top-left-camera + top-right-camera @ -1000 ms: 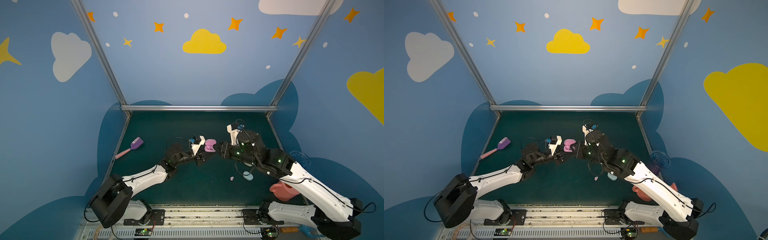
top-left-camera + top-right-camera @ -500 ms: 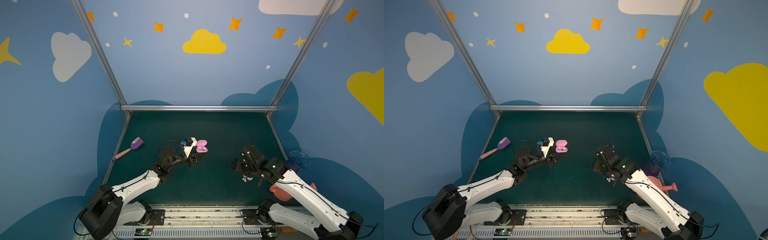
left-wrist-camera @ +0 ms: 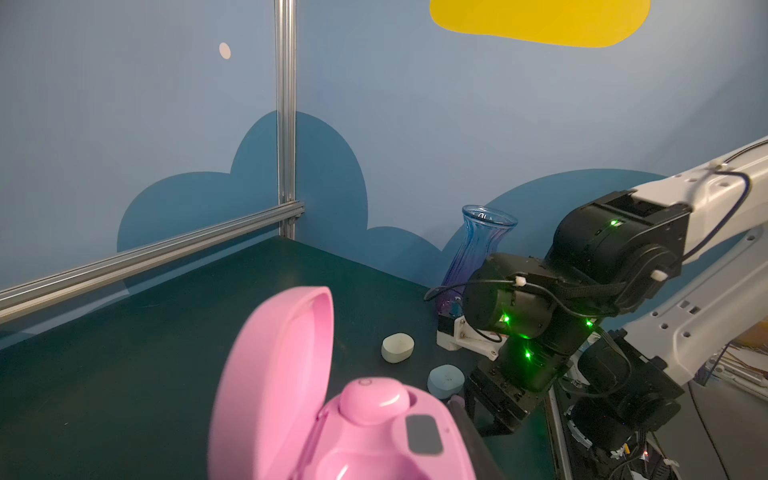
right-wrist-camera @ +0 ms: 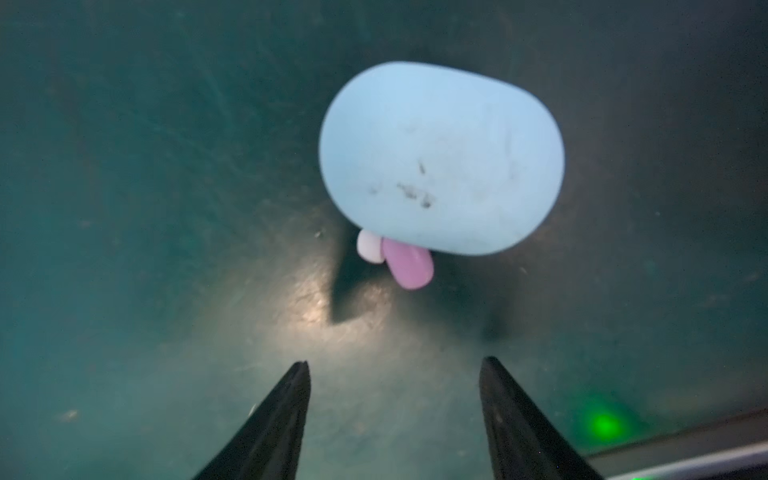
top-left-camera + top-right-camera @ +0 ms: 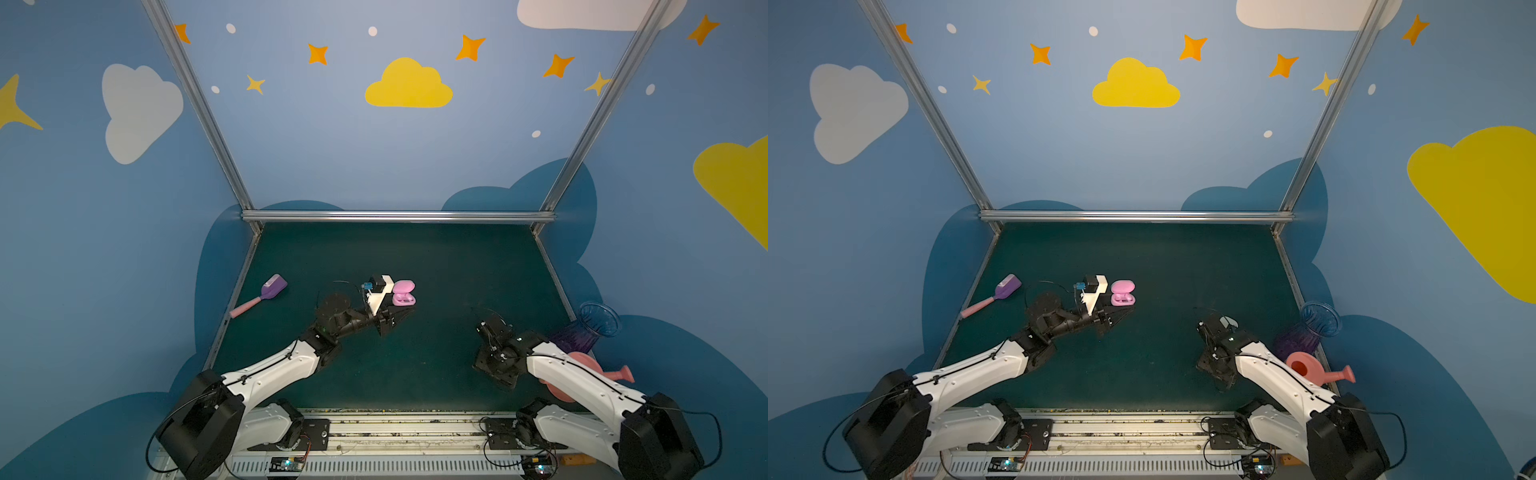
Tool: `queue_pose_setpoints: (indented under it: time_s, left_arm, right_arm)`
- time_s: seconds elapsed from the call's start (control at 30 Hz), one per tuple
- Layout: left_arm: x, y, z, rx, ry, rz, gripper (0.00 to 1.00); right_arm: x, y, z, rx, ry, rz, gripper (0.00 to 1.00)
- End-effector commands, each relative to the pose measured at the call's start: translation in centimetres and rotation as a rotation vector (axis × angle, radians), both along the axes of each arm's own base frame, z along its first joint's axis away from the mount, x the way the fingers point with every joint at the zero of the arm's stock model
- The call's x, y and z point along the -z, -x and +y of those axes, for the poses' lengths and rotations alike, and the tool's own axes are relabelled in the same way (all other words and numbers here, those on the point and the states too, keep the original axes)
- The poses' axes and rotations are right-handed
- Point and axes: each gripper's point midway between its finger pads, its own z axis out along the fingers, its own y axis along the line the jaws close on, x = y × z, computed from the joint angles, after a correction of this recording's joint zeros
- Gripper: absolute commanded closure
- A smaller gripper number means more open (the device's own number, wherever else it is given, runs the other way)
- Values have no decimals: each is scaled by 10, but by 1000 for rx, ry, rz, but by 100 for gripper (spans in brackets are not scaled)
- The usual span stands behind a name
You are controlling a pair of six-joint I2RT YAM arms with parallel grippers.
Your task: Insert the wireless bluetooth earbuds into the charging case
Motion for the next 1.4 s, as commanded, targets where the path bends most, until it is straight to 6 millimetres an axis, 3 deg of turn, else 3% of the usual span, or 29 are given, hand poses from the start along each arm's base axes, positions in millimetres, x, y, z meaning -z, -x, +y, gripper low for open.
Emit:
queue_pose_setpoints:
  time_s: [0.0, 0.4, 1.1, 1.37]
  left_arm:
    - [-5, 4, 3, 5, 6, -22, 91]
    - [-5, 2, 3, -3, -3, -20, 91]
    - [0, -4, 4, -11, -12, -9, 91]
    - [-2, -4, 4, -10, -12, -11, 91]
  right_arm:
    - [2, -19, -2, -2, 26, -82, 35]
    - [14, -47, 3, -49, 19, -150, 34]
    - [20, -77, 78, -270, -153, -51, 36]
    - [3, -76, 66, -264, -73, -54, 34]
